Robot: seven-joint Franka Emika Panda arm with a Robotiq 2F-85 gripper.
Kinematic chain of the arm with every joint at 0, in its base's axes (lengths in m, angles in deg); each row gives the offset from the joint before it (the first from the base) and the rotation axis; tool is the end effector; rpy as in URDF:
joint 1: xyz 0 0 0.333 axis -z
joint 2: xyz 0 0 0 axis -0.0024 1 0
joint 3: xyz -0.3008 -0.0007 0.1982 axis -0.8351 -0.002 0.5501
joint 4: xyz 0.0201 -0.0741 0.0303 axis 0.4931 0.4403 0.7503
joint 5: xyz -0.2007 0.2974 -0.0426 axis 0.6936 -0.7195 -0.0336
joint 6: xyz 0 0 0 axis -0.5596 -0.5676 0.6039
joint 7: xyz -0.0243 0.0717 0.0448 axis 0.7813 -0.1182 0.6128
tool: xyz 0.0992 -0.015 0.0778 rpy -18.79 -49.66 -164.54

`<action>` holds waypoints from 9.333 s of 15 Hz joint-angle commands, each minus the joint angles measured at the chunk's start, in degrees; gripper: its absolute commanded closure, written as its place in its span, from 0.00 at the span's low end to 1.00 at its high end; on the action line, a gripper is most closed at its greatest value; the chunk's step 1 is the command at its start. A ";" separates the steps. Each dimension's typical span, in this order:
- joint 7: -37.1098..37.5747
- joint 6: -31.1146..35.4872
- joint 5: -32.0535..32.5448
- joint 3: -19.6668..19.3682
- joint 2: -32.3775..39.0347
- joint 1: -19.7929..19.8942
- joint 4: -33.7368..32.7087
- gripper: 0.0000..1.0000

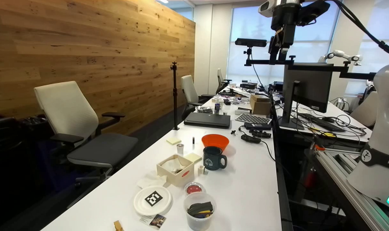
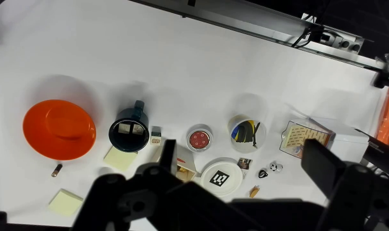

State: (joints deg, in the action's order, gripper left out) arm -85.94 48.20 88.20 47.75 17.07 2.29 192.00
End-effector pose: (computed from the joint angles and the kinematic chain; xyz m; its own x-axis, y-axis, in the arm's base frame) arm 0.2701 -0.1173 0.5553 0.9924 0.1073 0.0610 0.1142 -0.9857 -0.1241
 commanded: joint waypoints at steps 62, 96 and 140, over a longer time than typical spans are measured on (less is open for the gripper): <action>-3.73 5.04 -0.95 1.16 3.40 -1.75 -2.33 0.00; 7.09 27.84 -1.54 18.31 54.35 -7.11 -36.54 0.00; 38.73 24.32 -7.10 15.93 107.98 -3.25 -80.05 0.00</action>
State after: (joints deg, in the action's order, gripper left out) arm -47.52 76.88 83.75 63.23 117.78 -1.84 122.63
